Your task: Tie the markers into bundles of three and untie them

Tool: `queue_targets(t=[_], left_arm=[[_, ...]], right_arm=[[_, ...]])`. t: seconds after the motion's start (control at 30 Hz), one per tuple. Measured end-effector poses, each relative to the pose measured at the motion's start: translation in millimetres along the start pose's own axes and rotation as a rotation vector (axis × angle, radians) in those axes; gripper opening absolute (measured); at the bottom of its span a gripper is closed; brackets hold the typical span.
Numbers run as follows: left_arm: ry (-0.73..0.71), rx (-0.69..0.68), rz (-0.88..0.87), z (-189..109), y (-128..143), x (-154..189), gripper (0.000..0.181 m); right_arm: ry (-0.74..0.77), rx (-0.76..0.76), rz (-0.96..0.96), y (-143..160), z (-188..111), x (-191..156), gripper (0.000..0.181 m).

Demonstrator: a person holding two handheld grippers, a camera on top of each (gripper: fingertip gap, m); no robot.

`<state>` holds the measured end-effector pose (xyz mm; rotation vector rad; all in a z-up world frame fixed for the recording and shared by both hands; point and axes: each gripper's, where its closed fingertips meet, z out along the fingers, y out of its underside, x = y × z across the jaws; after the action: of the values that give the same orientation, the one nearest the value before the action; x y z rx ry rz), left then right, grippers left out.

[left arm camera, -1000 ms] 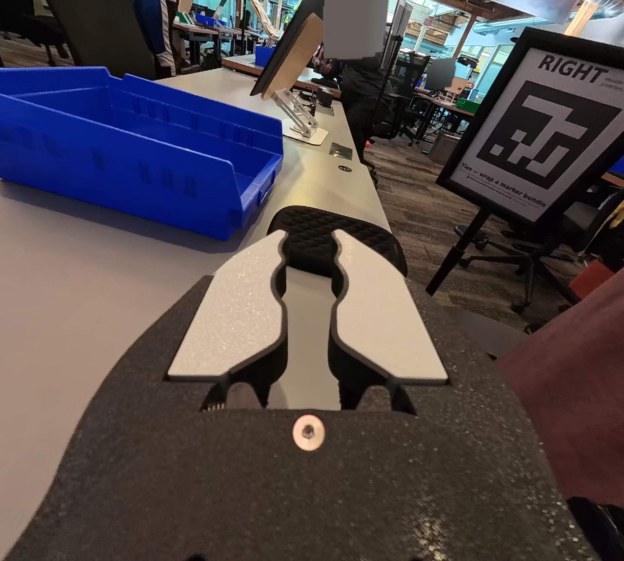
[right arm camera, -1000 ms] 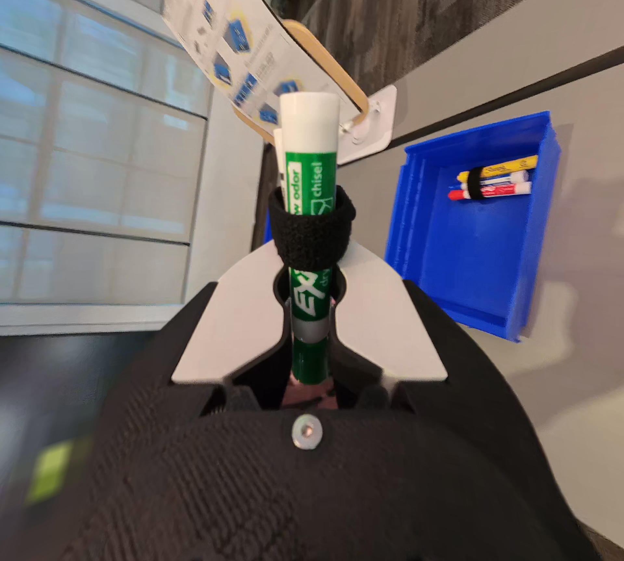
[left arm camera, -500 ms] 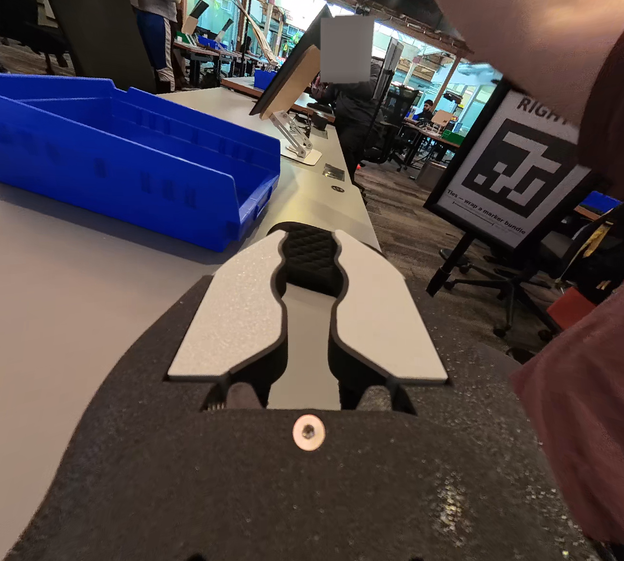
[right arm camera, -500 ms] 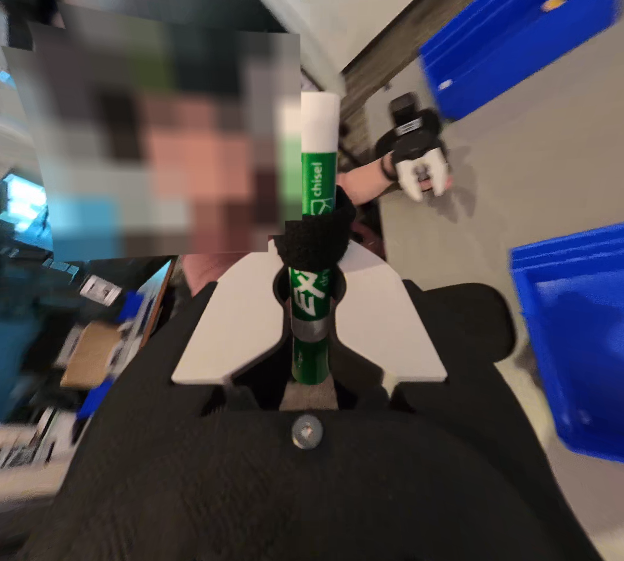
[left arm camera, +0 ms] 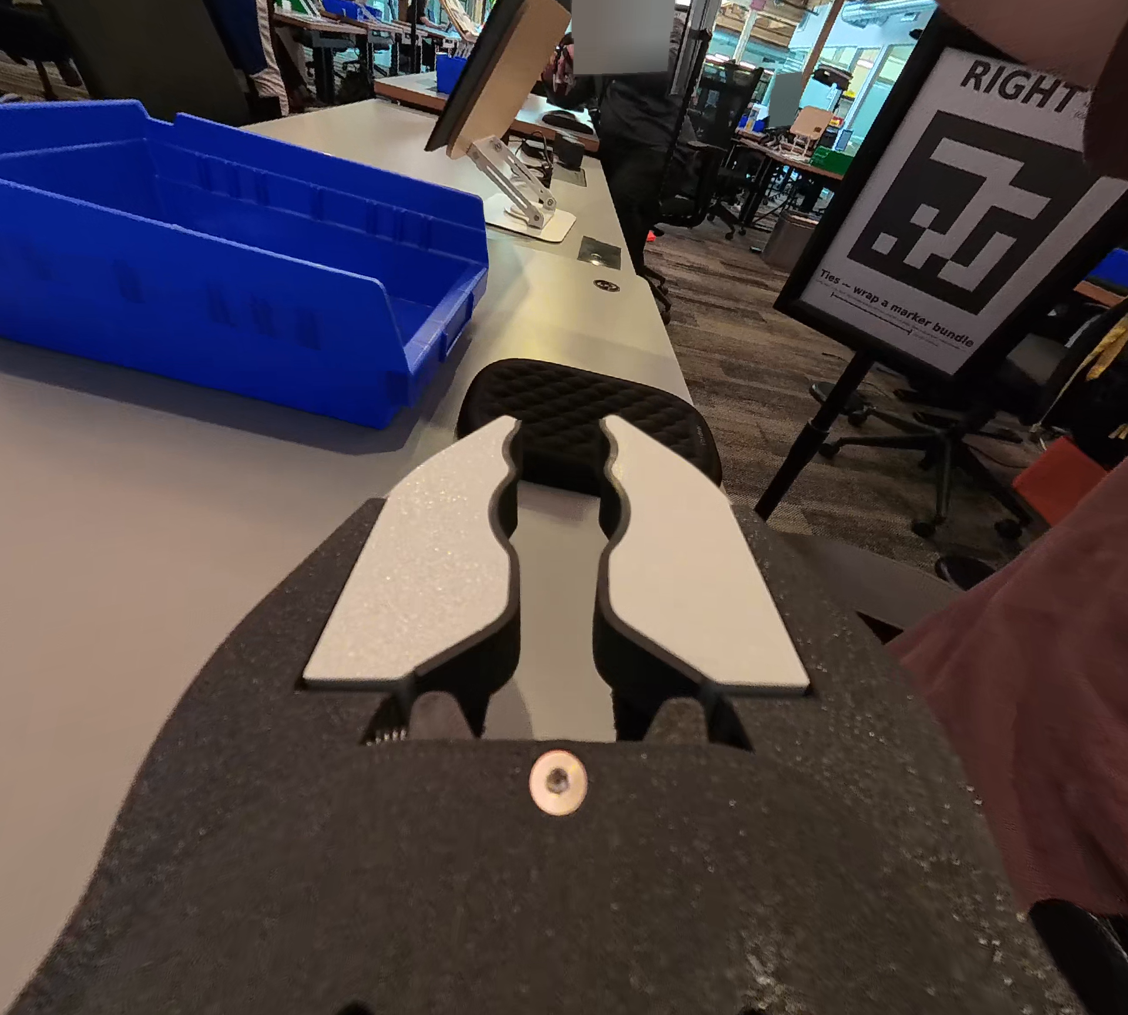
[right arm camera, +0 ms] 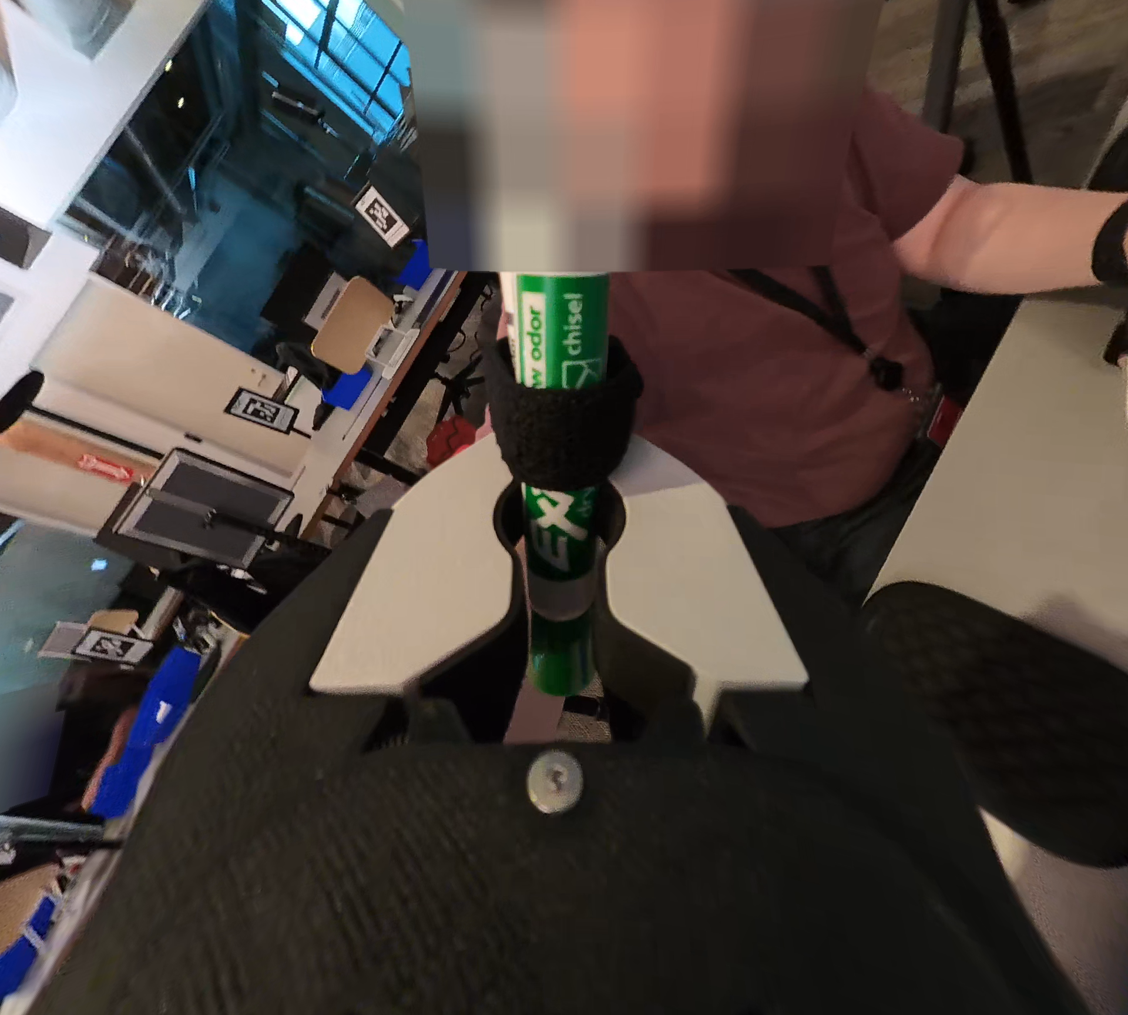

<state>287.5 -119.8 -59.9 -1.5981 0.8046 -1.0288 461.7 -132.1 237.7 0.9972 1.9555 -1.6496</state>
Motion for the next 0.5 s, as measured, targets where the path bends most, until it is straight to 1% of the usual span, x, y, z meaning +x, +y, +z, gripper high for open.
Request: queue_targets(t=[0.1, 0.2, 0.3, 0.4, 0.43, 0.47, 0.5], left_arm=[[0.001, -0.003, -0.004, 0, 0, 0, 0.022], [-0.001, -0.001, -0.005, 0, -1, 0, 0.022], [-0.028, 0.006, -0.002, -3, -4, -3, 0.022], [-0.042, 0.024, -0.038, -5, -6, -8, 0.022], [-0.044, 0.031, -0.05, -6, -7, -9, 0.022], [-0.045, 0.036, -0.059, -7, -8, -10, 0.022], [-0.049, 0.042, -0.059, -9, -9, -11, 0.022]], right_arm=[[-0.011, -0.02, -0.004, 1, 4, 1, 0.02], [0.055, 0.029, 0.077, 2, -4, 22, 0.02], [0.128, 0.156, 0.169, 11, -19, 65, 0.019], [0.228, 0.24, 0.312, 38, -35, 119, 0.019], [0.242, 0.269, 0.347, 44, -37, 132, 0.019], [0.269, 0.272, 0.37, 51, -38, 144, 0.019], [0.346, 0.259, 0.382, 59, -40, 158, 0.019]])
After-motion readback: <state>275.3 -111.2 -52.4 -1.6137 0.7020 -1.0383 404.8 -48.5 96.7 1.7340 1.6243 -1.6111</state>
